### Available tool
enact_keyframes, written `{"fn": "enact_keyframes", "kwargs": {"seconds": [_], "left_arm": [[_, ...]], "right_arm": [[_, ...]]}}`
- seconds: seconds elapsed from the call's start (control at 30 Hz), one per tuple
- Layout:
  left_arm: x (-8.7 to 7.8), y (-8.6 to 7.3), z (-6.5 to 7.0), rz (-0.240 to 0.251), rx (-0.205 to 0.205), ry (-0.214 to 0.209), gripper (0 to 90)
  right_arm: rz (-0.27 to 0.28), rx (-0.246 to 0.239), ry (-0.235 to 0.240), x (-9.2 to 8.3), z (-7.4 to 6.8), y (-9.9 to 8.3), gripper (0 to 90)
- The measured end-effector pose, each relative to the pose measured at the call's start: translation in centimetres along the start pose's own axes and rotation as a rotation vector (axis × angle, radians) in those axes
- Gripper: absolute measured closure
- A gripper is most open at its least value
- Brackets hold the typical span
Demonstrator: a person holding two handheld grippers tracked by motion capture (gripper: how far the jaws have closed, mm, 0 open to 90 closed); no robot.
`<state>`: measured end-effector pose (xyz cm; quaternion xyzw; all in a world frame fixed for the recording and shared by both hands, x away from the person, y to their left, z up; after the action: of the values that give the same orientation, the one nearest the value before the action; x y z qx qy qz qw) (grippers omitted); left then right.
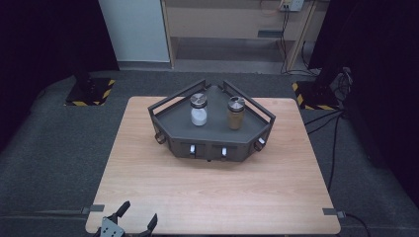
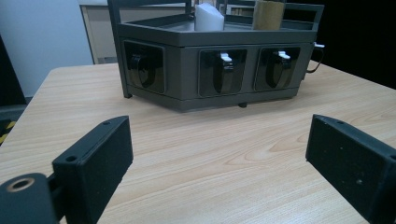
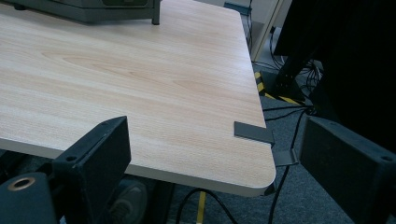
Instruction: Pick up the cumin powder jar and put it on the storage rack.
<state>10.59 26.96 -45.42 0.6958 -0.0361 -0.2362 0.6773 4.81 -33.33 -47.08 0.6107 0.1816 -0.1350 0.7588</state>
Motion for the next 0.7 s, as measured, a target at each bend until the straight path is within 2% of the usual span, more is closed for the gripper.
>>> {"fn": "enact_keyframes", "kwargs": {"seconds": [0.7], "left_arm": [[0.02,-0.01,-0.01,0.001,0.002,0.003,6.3]], "right_arm": [[0.000,0.000,-0.004,0.06,0.06,-0.01,9.2]]}}
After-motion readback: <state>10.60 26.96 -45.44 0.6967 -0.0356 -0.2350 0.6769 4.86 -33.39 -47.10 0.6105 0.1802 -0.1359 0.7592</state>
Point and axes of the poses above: each handheld gripper's, and its own axes: x roughly forward along the jaws, y roughly out of its top, z roughly to its right, the point moved 6 cm from there along x, roughly forward along the jaws, and after that the axes turned 4 degrees about -z, right-handed, at the moved point
